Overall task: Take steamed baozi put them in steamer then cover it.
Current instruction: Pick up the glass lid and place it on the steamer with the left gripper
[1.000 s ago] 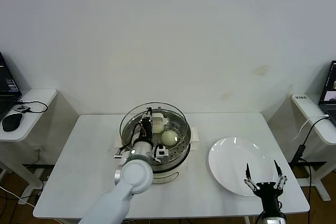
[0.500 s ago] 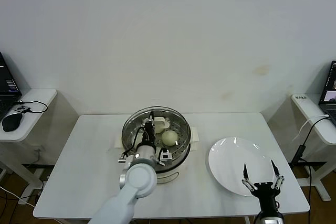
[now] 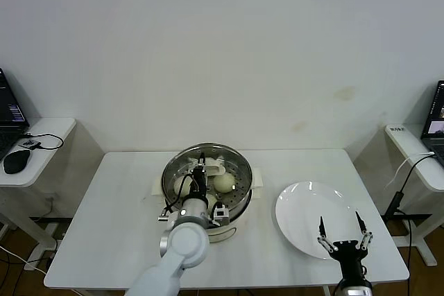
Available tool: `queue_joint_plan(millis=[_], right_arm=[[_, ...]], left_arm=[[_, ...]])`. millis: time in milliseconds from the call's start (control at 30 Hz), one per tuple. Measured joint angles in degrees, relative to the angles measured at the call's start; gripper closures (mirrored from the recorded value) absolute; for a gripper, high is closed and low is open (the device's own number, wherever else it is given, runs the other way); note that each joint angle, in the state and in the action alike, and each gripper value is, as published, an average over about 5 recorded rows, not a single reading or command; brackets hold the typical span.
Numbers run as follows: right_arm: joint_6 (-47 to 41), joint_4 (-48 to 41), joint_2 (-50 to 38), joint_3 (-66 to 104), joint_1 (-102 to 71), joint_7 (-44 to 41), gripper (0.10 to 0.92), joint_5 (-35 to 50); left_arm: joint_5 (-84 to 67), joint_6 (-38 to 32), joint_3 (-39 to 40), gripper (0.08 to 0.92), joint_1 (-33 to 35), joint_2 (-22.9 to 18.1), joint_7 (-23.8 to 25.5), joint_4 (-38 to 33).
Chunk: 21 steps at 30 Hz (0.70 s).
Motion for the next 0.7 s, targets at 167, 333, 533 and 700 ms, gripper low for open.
queue_joint_plan(millis=[167,333,533,700], right_arm=[[0.0,-0.01,0.0,-0.08,-0.03,-0.09,0.203,-0.06],[0.02,0.0,0.06,-0.31,-0.12,-0.12,0.203,-0.19],[0.08,0.09,0.16,-0.51,-0.22,-0.12,0.203,-0.32],[0.15,0.11,0.19,-0.59,-0.28,-0.11,0.203,-0.43]], left_arm=[[0.07,-0.01,-0.08,0.852,0.42,0.0,0.16,-0.28],[0.15,-0.13,-0.16,0.852,0.77,0.0,0.28,-0.34],[-0.17,-0.18,-0.12,0.852,0.29,-0.12,0.91,-0.33],[-0.45,-0.39,-0.36,0.852,-0.04,0.33,1.55,-0.66]])
